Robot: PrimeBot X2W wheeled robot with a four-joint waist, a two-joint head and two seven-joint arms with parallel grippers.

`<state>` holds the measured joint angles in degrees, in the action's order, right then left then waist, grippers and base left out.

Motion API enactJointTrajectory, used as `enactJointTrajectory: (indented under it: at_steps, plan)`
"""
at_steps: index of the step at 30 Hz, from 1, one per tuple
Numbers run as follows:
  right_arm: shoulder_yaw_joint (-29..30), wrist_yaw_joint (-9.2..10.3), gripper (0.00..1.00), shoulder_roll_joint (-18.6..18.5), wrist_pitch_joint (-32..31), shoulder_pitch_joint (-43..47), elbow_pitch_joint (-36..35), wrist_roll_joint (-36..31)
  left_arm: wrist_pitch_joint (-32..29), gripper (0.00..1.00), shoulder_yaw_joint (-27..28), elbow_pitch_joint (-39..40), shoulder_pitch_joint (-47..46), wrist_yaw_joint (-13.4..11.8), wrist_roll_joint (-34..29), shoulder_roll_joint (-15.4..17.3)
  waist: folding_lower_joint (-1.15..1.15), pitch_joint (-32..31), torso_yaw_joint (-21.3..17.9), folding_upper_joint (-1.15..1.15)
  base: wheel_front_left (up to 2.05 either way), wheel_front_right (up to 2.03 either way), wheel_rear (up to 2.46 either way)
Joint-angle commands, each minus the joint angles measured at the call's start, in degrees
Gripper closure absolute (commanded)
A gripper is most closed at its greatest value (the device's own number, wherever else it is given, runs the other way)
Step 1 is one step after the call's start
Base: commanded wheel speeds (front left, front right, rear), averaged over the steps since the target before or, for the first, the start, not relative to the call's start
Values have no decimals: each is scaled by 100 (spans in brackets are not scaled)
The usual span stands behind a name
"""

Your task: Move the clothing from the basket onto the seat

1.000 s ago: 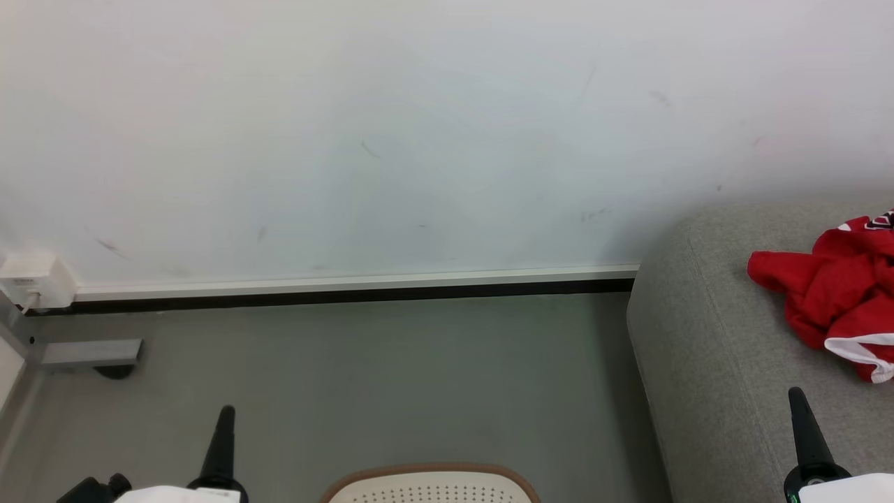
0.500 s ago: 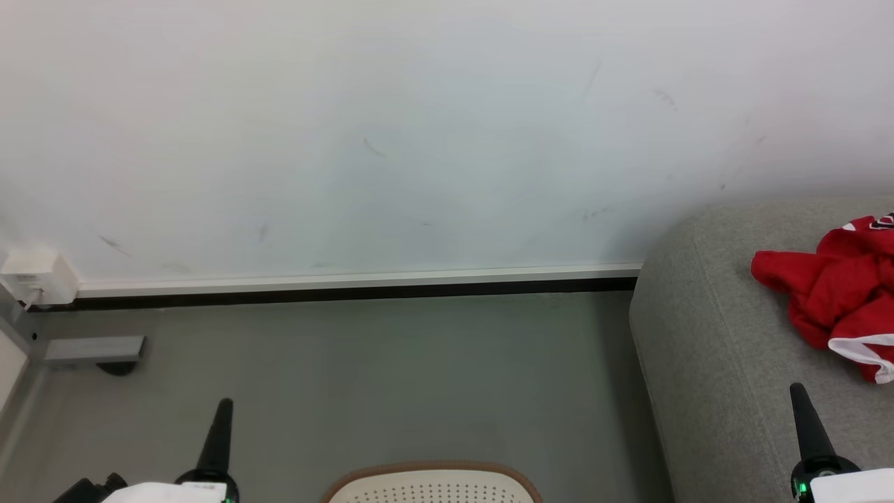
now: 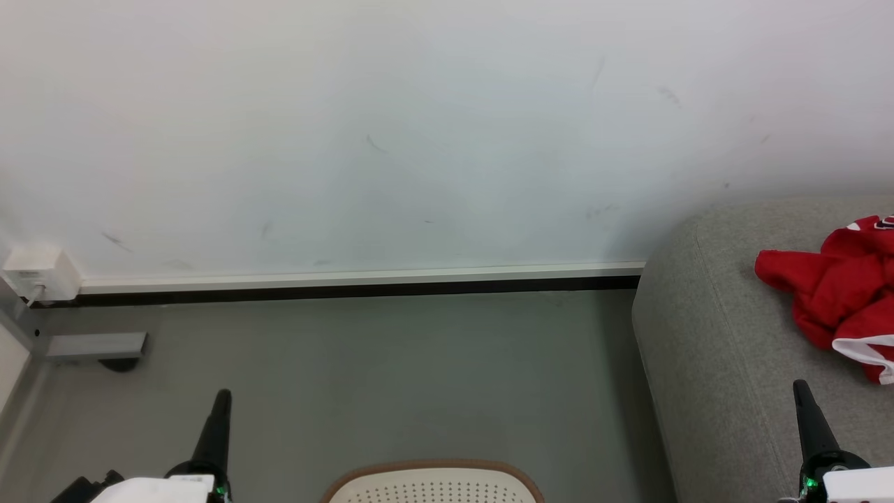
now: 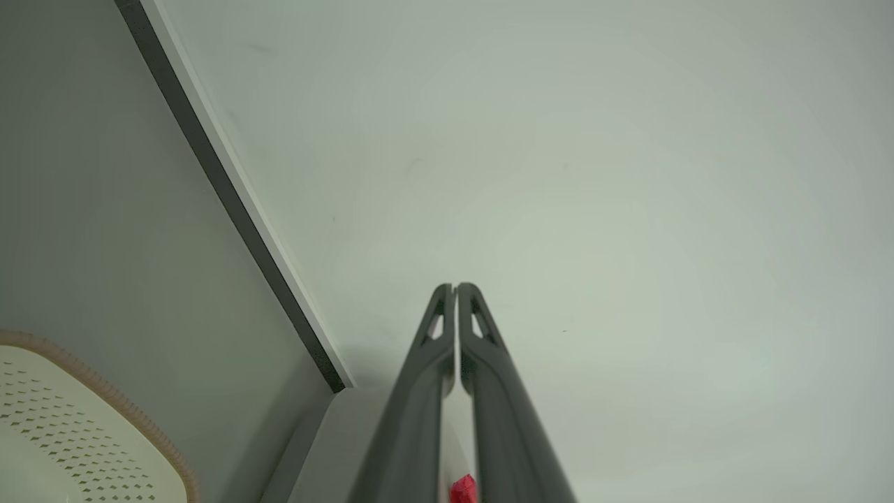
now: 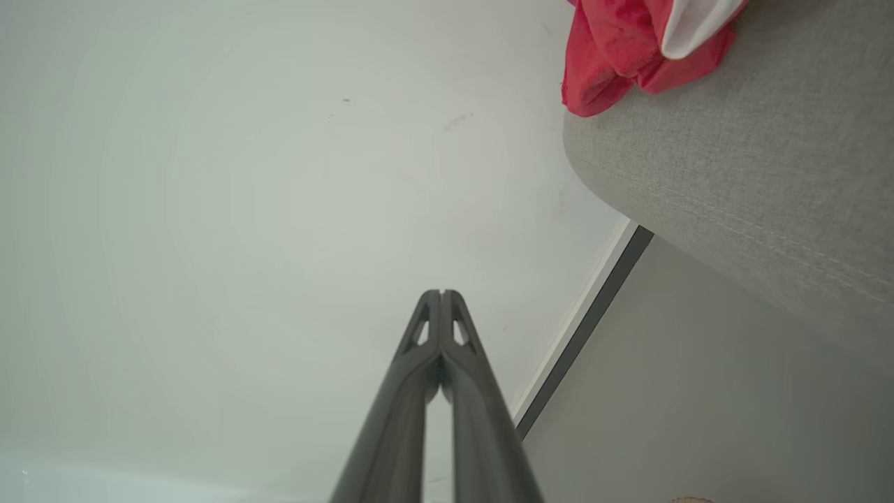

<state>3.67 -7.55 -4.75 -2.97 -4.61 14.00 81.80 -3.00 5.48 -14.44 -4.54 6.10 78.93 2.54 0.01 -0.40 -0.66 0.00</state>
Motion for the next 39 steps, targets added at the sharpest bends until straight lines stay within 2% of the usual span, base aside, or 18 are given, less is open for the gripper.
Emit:
enactJointTrajectory:
  at_steps: [1, 31, 39]
  plan:
    - [39, 9, 100, 17, -26, -106, -19, 100, -49, 100, 29, 39, -94, 44, 120, 44, 0, 2, 3, 0, 0, 0, 0]
    - [289, 12, 100, 185, -351, -193, 2, 1082, -365, 100, 112, 46, -194, 159, 1371, 51, -1, 57, 64, 0, 0, 0, 0]
    - [295, 12, 100, 186, -358, -194, 2, 1079, -375, 100, 114, 45, -193, 158, 1385, 51, -1, 58, 66, 0, 0, 0, 0]
